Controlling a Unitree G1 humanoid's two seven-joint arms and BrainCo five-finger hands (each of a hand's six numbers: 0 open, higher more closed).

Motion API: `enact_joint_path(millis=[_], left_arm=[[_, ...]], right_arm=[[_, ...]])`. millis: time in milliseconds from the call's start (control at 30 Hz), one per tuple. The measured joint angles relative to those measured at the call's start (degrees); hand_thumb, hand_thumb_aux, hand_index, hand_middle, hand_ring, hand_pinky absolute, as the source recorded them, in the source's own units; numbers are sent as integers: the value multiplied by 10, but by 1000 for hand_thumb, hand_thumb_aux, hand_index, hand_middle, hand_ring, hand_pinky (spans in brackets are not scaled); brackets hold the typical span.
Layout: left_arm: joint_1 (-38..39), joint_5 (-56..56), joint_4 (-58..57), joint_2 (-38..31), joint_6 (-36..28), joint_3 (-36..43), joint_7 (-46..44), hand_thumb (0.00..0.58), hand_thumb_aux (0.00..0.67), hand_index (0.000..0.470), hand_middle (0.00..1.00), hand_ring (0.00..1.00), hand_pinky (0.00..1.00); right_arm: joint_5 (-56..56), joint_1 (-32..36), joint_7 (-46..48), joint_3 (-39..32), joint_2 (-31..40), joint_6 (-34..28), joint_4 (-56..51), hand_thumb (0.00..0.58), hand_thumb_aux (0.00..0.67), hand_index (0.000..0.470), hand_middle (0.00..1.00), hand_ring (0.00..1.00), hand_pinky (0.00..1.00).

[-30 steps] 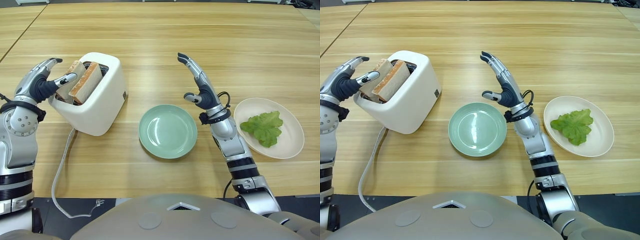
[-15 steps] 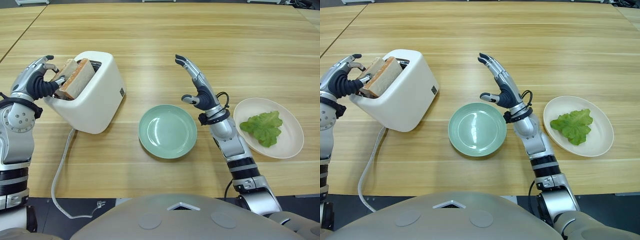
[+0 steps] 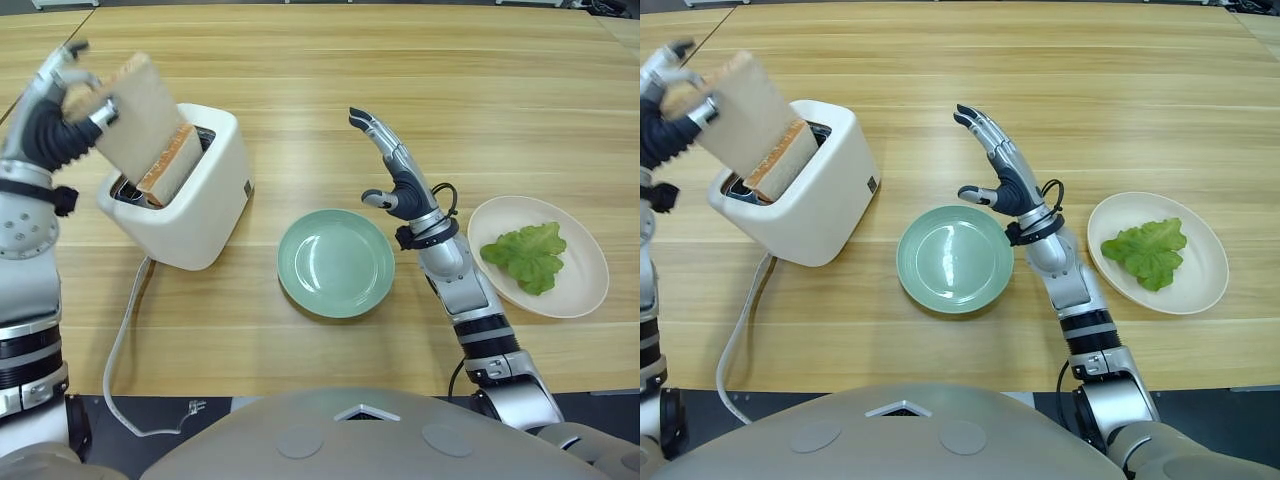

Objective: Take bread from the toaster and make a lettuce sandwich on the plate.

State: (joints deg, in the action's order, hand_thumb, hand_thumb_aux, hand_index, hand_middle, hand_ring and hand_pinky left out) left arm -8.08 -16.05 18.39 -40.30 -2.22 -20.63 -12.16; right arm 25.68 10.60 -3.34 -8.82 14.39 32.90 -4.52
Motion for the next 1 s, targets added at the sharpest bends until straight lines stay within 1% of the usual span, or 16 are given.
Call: enact_joint_path(millis=[100, 167, 233, 300, 333, 400, 467, 533, 600, 667, 800, 1000], left_arm=[[-27, 21, -1, 5, -6, 1, -4, 580, 670, 470, 0, 0, 0], [-71, 41, 1, 5, -19, 7, -12, 580, 670, 470, 0, 0, 0], [-111, 69, 7, 10, -35, 23, -22, 580, 670, 470, 0, 0, 0], [-154, 112, 12, 36, -66, 53, -41, 580, 670, 470, 0, 0, 0], [-167, 135, 11, 52, -87, 71, -55, 580, 670, 470, 0, 0, 0], [-172, 174, -4, 77, -126, 103, -85, 580, 670, 470, 0, 0, 0], [-170, 202, -32, 98, -163, 137, -116, 580, 670, 470, 0, 0, 0], [-154, 227, -60, 119, -199, 175, -152, 580, 670, 470, 0, 0, 0], [-143, 239, -66, 130, -219, 208, -176, 580, 670, 470, 0, 0, 0], [-128, 240, -67, 145, -233, 244, -191, 580, 670, 470, 0, 0, 0], [-116, 238, -79, 167, -245, 303, -202, 580, 670, 470, 0, 0, 0], [-88, 220, -114, 192, -257, 382, -223, 580, 670, 470, 0, 0, 0]], right_arm=[[1, 11, -6, 7, 5, 0, -1, 0, 0, 0, 0, 0, 0], [0, 23, -9, 26, 14, 0, 1, 0, 0, 0, 0, 0, 0], [16, 38, -10, 37, 39, -3, 6, 0, 0, 0, 0, 0, 0], [84, 64, 0, 49, 96, -29, 12, 0, 0, 0, 0, 0, 0], [127, 73, 7, 54, 137, -50, 12, 0, 0, 0, 0, 0, 0], [194, 75, 26, 78, 215, -99, 7, 0, 0, 0, 0, 0, 0], [243, 48, 68, 104, 299, -156, -10, 0, 0, 0, 0, 0, 0], [262, -35, 140, 143, 376, -229, -37, 0, 0, 0, 0, 0, 0], [247, -95, 195, 164, 396, -272, -46, 0, 0, 0, 0, 0, 0], [220, -135, 237, 175, 401, -299, -54, 0, 0, 0, 0, 0, 0], [194, -151, 273, 172, 415, -319, -69, 0, 0, 0, 0, 0, 0], [186, -157, 300, 137, 425, -323, -89, 0, 0, 0, 0, 0, 0]])
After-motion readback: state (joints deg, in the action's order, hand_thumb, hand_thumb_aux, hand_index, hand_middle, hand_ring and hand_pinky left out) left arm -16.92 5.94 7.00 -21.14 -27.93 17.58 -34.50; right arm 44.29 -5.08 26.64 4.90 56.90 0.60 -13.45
